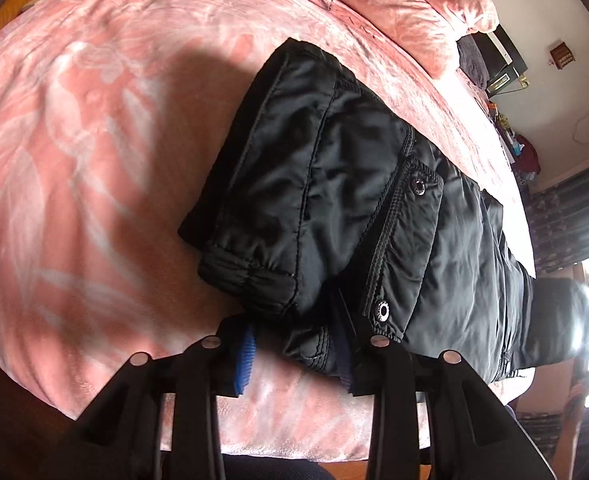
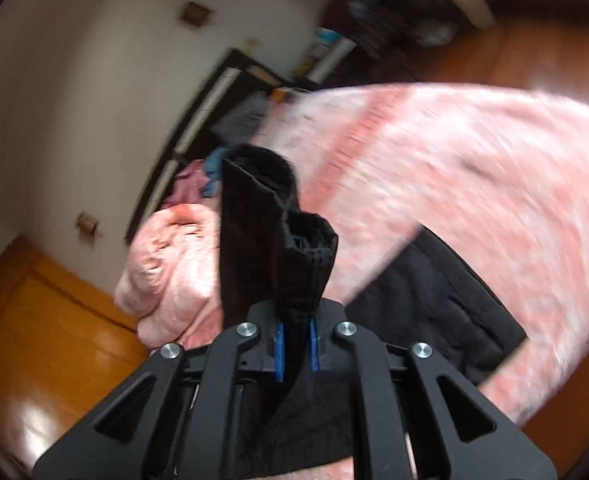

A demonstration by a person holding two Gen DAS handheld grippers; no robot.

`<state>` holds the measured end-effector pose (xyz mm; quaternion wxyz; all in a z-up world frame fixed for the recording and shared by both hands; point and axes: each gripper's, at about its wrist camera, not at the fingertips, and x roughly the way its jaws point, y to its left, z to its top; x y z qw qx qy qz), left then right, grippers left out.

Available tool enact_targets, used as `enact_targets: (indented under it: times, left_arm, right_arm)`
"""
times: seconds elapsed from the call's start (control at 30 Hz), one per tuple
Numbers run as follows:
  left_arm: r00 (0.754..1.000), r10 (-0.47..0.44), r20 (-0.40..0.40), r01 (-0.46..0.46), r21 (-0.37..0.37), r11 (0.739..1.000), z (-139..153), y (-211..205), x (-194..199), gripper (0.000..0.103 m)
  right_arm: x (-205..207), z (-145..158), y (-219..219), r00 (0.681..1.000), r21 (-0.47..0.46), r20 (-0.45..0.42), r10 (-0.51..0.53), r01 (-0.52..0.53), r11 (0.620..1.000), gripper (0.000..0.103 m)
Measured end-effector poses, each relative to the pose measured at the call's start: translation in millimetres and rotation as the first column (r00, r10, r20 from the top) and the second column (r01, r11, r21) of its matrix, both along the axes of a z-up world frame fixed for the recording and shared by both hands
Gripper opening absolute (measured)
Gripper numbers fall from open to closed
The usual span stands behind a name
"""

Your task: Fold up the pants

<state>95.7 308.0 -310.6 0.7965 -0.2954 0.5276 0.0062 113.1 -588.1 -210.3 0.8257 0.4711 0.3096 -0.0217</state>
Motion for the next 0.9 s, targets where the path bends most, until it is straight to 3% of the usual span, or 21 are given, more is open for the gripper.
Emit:
enact_targets:
  times: [0.07,0.13,0.17,0.2,0.23,0.4,0.47,0.5,0.6,0.67,0.77,0.9]
  left_arm:
    - [1.000,0.007,-0.004,-0.007,-0.006,1.000,-0.5,0.5,0.2,0.037]
    - [1.000,0.009,-0.006,-0.009,0.001,1.000,0.6,3.3,-3.6,0.037]
    - [1.000,0.009,-0.006,-0.009,0.005,1.000,1.3,3.0,-4.1,0.037]
    - [1.000,0.010,-0.006,-0.010,0.008,1.000,1.6,2.4,-4.4,0.037]
    - [1.000,0.014,-0.006,-0.014,0.008,1.000,1.9,2.3,-4.6,0.037]
    - [1.000,0.030,0.004,-0.030,0.018,0.999,4.1,-0.9,-5.9,0.037]
    - [1.000,0.026,0.010,-0.027,0.042,0.999,7.7,-4.8,-4.2,0.034]
    - [0.999,0.033,0.016,-0.033,0.047,0.998,10.3,-5.6,-4.5,0.030]
    - [0.997,0.073,0.033,-0.073,0.022,0.997,17.0,-1.3,-5.8,0.020]
    - [0.995,0.091,0.035,-0.091,0.001,0.996,19.1,3.7,-6.5,0.019]
    - [0.992,0.128,0.016,-0.127,-0.028,0.992,13.4,9.2,-6.9,0.019]
    - [0.986,0.164,0.022,-0.163,-0.043,0.986,11.2,13.3,-9.7,0.019]
  right_arm:
    - [-13.0,-60.8,-20.2,0.987,0.041,-0.150,-0.056,0.062,0.997,0.008]
    - [-26.8,-94.5,-27.8,0.979,0.118,-0.193,-0.071,0.095,0.988,0.019]
    - [-33.8,-100.9,-28.0,0.975,0.127,-0.201,-0.090,0.117,0.985,0.026]
    - [-38.4,-104.8,-28.9,0.977,0.137,-0.189,-0.098,0.125,0.983,0.043]
    - [-41.0,-105.9,-29.1,0.978,0.137,-0.183,-0.100,0.126,0.982,0.051]
    - [-39.6,-110.3,-28.1,0.981,0.199,-0.167,-0.097,0.130,0.971,0.052]
    - [-29.5,-110.9,-20.8,0.976,0.195,-0.203,-0.081,0.122,0.973,0.039]
    - [-26.6,-109.2,-15.5,0.975,0.195,-0.213,-0.058,0.101,0.976,0.025]
    - [-20.5,-97.5,-3.4,0.976,0.145,-0.212,-0.042,0.074,0.987,0.006]
    - [-23.5,-93.3,-3.2,0.981,0.137,-0.182,-0.073,0.099,0.986,0.005]
    - [-24.2,-115.7,-5.9,0.957,0.122,-0.280,-0.080,0.119,0.985,0.004]
    - [-27.7,-109.0,-2.5,0.966,0.106,-0.245,-0.082,0.111,0.988,0.003]
